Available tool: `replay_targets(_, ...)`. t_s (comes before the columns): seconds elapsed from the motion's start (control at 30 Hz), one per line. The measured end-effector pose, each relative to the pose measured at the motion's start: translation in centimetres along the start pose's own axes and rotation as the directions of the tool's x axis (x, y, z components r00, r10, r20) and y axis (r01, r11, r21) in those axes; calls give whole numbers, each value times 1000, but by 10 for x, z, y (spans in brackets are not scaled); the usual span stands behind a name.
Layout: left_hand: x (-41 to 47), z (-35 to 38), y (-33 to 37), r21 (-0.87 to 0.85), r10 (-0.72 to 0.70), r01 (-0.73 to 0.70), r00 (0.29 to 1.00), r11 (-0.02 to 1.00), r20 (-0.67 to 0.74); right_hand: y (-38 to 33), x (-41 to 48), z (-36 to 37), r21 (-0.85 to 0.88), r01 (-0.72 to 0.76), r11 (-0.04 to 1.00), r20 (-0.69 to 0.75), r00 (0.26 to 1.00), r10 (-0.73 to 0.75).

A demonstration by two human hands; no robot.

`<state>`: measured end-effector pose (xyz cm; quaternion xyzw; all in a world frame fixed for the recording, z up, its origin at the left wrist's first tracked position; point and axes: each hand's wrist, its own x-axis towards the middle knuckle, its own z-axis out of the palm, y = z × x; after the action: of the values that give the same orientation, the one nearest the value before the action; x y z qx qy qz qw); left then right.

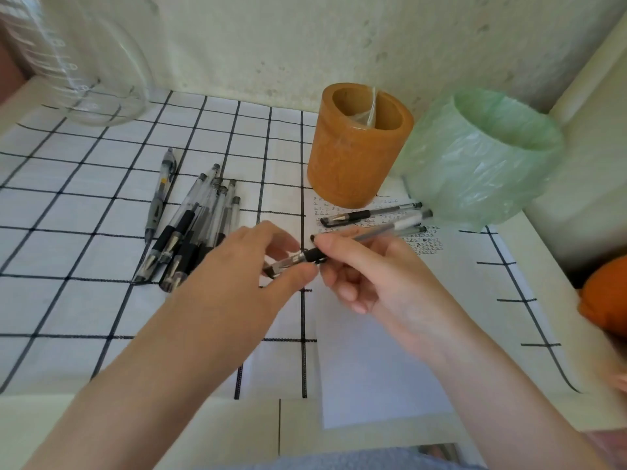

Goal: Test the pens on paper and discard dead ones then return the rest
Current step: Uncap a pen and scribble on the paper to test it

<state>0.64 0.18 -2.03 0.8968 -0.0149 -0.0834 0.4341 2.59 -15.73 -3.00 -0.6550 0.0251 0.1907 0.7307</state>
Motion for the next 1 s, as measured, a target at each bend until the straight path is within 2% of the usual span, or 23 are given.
replay_targets(0.1, 2, 6, 5, -142, 44, -31, 995, 989, 84, -2, -4, -1, -49, 43, 998, 8, 999, -43)
replay_targets(0.17, 3, 11, 7, -179, 63, -44, 993, 983, 101, -3, -4, -3, -83, 60, 995, 10, 998, -60)
replay_targets(0.27, 2, 13, 9, -146, 91, -81, 993, 986, 69, -6, -2, -5, -86, 92, 992, 20, 996, -91)
replay_targets(0.5, 3, 14, 18, -207, 106, -98, 994, 973, 30, -14, -2, -11, -83, 183, 980, 45, 983, -180)
replay_targets(0.77, 5, 12, 19, -221, 61, -74, 996, 972, -66, -17, -2, -17, 11, 188, 982, 25, 982, -189)
replay_targets(0.83, 4, 10, 15, -156, 55, -63, 997, 986, -57, -20, -2, -21, 54, 190, 980, -40, 981, -188)
replay_targets(0.9, 2, 9, 9, -39, 32, -33, 999, 999, -40, -21, 0, -29, 124, 192, 974, -189, 968, -166)
replay_targets(1.0, 2, 9, 0, 124, 3, -4, 1000, 992, 13, -18, 4, -42, 65, 222, 973, -350, 918, -186)
